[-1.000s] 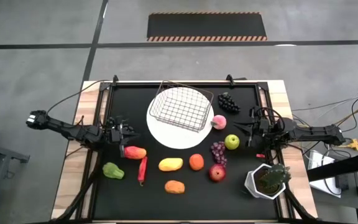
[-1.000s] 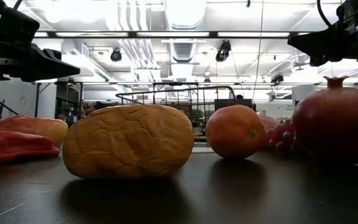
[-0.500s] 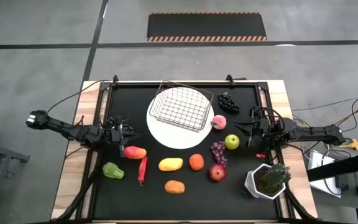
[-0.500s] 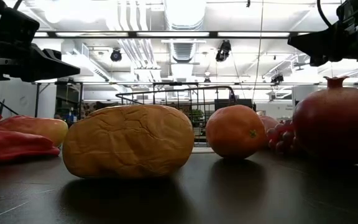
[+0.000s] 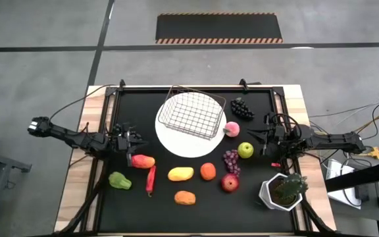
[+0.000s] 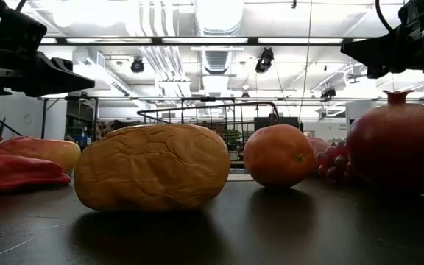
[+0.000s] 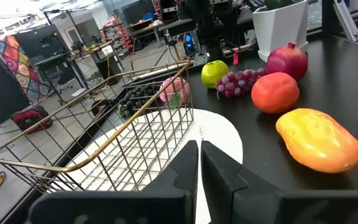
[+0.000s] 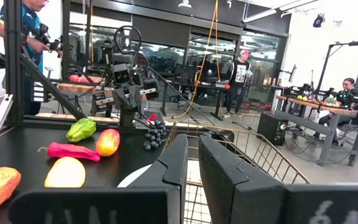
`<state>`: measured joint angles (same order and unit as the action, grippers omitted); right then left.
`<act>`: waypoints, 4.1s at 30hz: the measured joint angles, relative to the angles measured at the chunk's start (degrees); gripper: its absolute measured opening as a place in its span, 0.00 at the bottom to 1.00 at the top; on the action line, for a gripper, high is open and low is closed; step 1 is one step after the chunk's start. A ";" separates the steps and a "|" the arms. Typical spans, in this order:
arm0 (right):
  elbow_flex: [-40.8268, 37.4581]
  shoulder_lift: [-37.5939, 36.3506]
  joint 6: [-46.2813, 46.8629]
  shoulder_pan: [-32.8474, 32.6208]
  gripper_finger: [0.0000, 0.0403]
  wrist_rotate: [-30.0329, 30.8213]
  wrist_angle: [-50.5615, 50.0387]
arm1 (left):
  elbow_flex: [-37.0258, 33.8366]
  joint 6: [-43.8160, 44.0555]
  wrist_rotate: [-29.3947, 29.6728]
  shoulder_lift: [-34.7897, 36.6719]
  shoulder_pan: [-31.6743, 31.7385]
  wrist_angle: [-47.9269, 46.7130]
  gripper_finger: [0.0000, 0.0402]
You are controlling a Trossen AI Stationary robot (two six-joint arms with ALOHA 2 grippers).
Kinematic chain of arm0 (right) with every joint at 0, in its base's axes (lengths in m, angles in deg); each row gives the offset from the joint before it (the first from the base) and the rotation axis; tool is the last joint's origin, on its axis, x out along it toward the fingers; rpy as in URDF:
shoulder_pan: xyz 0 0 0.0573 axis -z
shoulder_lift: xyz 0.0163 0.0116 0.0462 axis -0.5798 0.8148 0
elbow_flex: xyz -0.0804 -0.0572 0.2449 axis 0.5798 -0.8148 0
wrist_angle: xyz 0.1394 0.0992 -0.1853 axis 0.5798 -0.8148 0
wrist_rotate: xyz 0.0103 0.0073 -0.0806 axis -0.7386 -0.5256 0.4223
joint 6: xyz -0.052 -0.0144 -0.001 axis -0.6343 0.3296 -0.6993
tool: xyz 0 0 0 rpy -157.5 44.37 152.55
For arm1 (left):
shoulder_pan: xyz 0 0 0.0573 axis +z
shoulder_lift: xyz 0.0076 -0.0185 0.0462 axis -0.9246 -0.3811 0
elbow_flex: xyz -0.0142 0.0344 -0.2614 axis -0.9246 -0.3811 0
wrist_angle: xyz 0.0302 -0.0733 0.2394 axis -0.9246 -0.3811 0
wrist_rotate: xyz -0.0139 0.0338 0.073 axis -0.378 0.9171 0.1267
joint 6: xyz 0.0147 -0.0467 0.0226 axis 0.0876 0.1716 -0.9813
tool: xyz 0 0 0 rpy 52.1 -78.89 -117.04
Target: Build produce basket
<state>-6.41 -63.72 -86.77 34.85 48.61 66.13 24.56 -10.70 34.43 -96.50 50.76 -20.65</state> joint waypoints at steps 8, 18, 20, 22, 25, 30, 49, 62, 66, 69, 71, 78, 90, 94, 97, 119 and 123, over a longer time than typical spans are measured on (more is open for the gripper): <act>0.00 0.01 0.00 -0.01 0.08 -0.01 0.00 | 0.02 0.01 0.00 0.00 -0.02 0.00 0.00; 0.00 0.01 0.00 0.00 0.08 -0.01 0.00 | 0.00 0.00 0.01 0.00 0.00 0.00 0.00; -0.01 0.01 0.00 -0.01 0.08 -0.01 0.00 | 0.00 0.01 0.01 0.00 0.00 0.00 0.00; 0.01 -0.02 0.00 -0.01 0.08 0.00 0.00 | 0.00 -0.02 0.01 0.00 0.00 0.00 0.00; 0.01 0.01 0.00 0.01 0.08 -0.01 0.00 | 0.01 -0.01 0.01 0.00 -0.01 0.00 0.00; -0.01 0.00 0.00 0.01 0.08 -0.02 0.00 | 0.00 0.00 0.00 0.00 0.00 0.00 0.00; -0.01 0.00 7.33 -0.02 0.08 -0.33 0.05 | 0.01 21.96 0.04 -1.49 -0.02 27.06 0.00; 3.34 0.04 11.16 0.16 0.08 1.51 7.18 | 0.01 13.32 0.25 -2.51 0.00 41.10 0.00; 5.97 1.21 9.20 0.16 0.08 1.51 7.02 | 0.51 13.43 0.25 -4.79 0.00 45.31 0.00; 7.79 2.99 7.62 0.16 0.08 1.50 6.94 | 2.22 13.46 0.25 -7.39 0.00 47.27 0.00; 8.95 4.40 6.46 0.16 0.08 1.51 6.95 | 3.74 13.48 0.25 -9.58 0.00 47.63 0.00; 11.95 8.63 4.56 0.16 0.08 1.51 7.11 | 11.35 13.60 0.25 -17.59 0.00 47.89 0.00; 15.01 14.42 0.24 0.14 0.08 1.52 8.27 | 24.44 23.19 -0.56 -39.56 -0.04 40.90 0.00; 15.11 14.72 -1.79 0.15 0.08 1.53 8.27 | 29.40 27.57 -1.39 -46.71 -0.04 35.27 0.00; 15.11 14.59 -2.60 0.15 0.08 1.53 8.26 | 33.86 30.86 -4.76 -51.17 -0.05 25.86 0.00; 15.07 14.56 -4.70 0.14 0.08 1.56 6.10 | 67.36 48.28 -23.45 -71.83 -1.93 -30.96 0.11; 15.04 14.56 -4.76 0.14 0.08 1.56 6.10 | 66.69 51.06 -24.43 -71.59 -1.97 -30.75 0.26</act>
<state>8.63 -49.16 -91.53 34.99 50.17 72.23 91.24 40.37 10.00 -168.09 48.79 -51.40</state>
